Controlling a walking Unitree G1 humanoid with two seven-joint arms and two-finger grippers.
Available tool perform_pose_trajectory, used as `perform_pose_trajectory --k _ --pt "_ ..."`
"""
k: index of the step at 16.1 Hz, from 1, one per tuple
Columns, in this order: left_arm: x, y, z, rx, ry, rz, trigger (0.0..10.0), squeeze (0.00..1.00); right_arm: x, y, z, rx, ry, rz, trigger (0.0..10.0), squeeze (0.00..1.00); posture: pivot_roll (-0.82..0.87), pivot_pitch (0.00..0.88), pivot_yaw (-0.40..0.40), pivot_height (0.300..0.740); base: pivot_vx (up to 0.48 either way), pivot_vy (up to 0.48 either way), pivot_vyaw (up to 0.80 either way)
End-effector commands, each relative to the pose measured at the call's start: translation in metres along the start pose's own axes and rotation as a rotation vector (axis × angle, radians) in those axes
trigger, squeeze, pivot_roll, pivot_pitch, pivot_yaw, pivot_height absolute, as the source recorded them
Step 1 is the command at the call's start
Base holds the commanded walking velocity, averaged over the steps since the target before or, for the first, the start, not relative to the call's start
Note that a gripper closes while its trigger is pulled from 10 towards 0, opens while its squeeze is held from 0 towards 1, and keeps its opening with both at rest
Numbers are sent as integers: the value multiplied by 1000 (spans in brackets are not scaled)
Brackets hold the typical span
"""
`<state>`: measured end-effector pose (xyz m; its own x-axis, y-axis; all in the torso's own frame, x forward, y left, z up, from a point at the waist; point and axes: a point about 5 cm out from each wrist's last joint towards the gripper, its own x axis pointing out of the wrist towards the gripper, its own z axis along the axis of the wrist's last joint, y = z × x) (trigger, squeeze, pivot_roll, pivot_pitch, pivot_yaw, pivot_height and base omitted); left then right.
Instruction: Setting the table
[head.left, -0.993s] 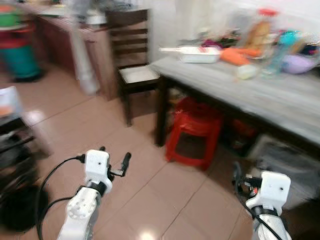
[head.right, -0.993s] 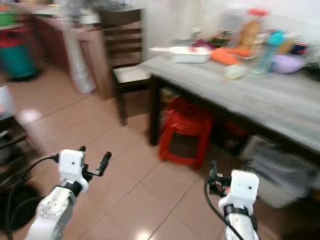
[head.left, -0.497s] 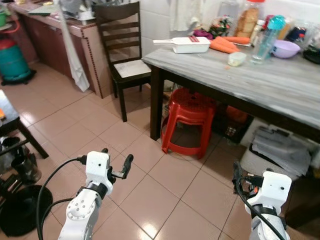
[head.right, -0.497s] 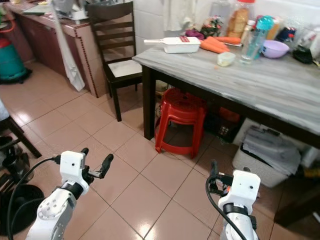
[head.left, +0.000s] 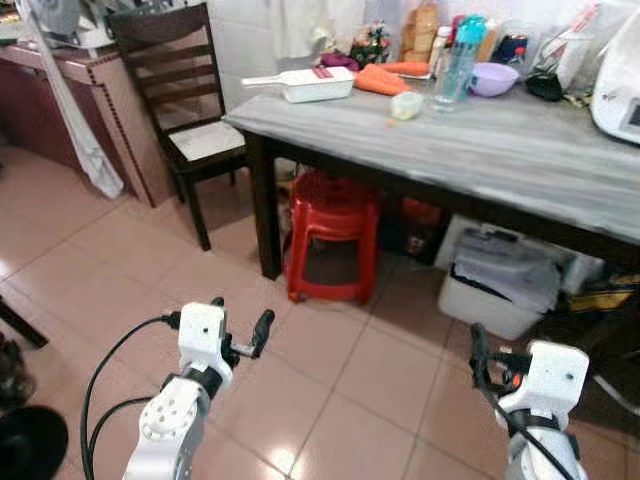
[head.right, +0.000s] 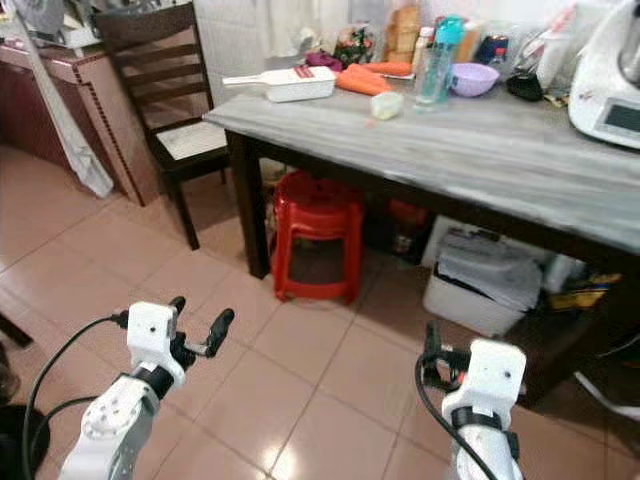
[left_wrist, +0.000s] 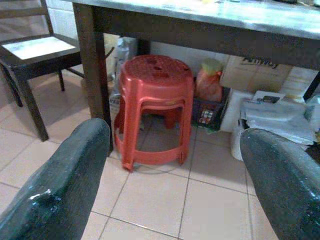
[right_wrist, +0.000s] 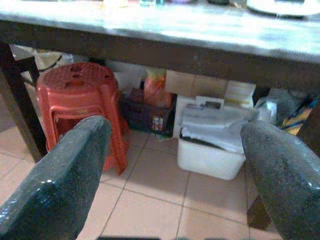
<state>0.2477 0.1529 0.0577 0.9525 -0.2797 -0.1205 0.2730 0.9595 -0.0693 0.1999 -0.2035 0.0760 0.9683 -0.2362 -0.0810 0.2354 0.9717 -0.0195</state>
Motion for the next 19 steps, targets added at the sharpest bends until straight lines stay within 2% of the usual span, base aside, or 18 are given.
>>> perform_pose_trajectory --k 1,4,12,16,19 --pt "-1 0 2 3 -1 -8 10000 0 1 0 5 -15 -13 13 10000 0 41 0 -27 740 0 -322 0" --pt "-2 -1 0 -2 8 -13 10000 0 2 -3 2 -3 -2 -23 10000 0 43 0 -27 740 0 -347 0" --pt "0 1 2 0 11 -19 10000 0 2 2 5 6 -19 5 10000 0 43 0 -23 740 0 -465 0" --pt "0 1 2 2 13 -23 10000 0 2 2 4 5 -13 5 10000 0 43 0 -23 740 0 -480 -800" --pt "-2 3 1 5 17 -20 10000 0 1 2 3 13 -14 15 10000 0 44 0 -24 740 0 -393 -392"
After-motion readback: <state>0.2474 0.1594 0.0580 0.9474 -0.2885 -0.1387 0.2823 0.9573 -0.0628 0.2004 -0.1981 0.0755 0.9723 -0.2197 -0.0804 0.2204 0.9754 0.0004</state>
